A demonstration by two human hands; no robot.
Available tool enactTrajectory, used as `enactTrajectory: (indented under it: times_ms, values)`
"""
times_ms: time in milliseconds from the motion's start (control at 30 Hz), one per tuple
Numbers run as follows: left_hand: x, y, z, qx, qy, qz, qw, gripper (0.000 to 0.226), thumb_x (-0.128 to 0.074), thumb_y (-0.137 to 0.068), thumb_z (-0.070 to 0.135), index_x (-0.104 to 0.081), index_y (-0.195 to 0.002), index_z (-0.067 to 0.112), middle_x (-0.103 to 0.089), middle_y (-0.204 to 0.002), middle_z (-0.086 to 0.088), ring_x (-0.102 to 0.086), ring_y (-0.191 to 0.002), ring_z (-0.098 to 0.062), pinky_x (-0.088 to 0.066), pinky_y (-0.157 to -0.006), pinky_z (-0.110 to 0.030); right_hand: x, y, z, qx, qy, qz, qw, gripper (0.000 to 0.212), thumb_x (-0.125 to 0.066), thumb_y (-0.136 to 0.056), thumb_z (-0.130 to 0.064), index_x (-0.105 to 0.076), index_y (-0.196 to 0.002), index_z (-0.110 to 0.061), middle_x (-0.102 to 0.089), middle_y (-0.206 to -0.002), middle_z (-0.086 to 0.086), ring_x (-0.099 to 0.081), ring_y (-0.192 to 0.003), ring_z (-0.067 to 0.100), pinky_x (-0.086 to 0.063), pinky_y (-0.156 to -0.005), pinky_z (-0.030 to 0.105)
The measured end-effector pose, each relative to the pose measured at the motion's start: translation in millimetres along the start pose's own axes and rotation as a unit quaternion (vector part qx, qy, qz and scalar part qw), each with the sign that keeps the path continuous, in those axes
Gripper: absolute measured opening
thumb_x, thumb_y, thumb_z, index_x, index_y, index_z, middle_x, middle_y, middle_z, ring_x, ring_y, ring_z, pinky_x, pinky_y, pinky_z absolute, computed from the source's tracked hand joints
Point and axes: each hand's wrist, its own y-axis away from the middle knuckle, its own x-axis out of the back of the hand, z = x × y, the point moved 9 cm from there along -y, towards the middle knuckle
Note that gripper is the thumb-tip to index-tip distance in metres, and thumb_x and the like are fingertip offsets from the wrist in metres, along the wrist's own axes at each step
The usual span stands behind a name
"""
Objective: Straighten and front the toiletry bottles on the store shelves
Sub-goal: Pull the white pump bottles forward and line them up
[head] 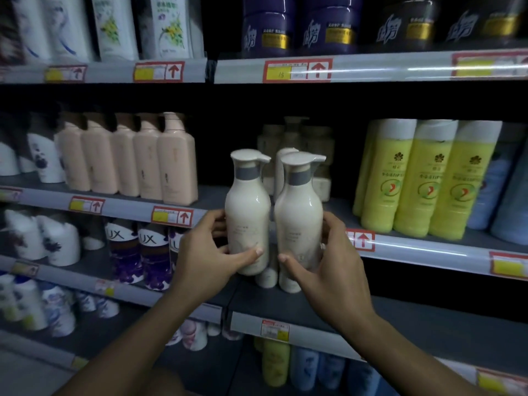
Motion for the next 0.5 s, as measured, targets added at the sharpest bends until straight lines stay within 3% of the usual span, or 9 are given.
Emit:
enactTrajectory:
  times_ms: [200, 333, 500]
  values:
    - [-14.9, 42.2, -34.4, 0.026, -0.038, -0.032, 0.998, 0.074, -0.099, -0.063, 0.023, -0.062, -0.127, 0.023, -0.070, -0.113, 0.015, -0.066, -0.103, 0.010, -0.060, -0.078, -0.016, -24.6, 49.6, 34.6, -0.043, -0.015, -0.054, 0.997, 0.087, -0.083, -0.077, -0.053, -0.030, -0.144, -0.042, -0.056, -0.136, -0.016, -0.060, -0.122, 0.010, -0.058, -0.091, 0.041]
    - [-24.7, 63.6, -64.5, 0.059, -0.059, -0.055, 0.995, 0.078, -0.099, -0.062, 0.030, -0.060, -0.129, 0.027, -0.069, -0.117, 0.018, -0.063, -0.105, 0.013, -0.060, -0.082, -0.019, -41.8, 77.9, 61.4, -0.079, -0.036, -0.091, 0.992, 0.084, -0.080, -0.075, -0.059, -0.029, -0.141, -0.045, -0.056, -0.134, -0.018, -0.061, -0.120, 0.009, -0.060, -0.090, 0.041]
    - [-44.5, 94.1, -102.9, 0.098, -0.085, -0.079, 0.988, 0.076, -0.100, -0.061, 0.028, -0.061, -0.125, 0.023, -0.069, -0.114, 0.016, -0.061, -0.100, 0.019, -0.053, -0.076, -0.008, -67.1, 120.2, 93.2, -0.121, -0.073, -0.110, 0.984, 0.083, -0.083, -0.078, -0.055, -0.023, -0.136, -0.051, -0.051, -0.128, -0.028, -0.057, -0.118, -0.001, -0.057, -0.091, 0.027]
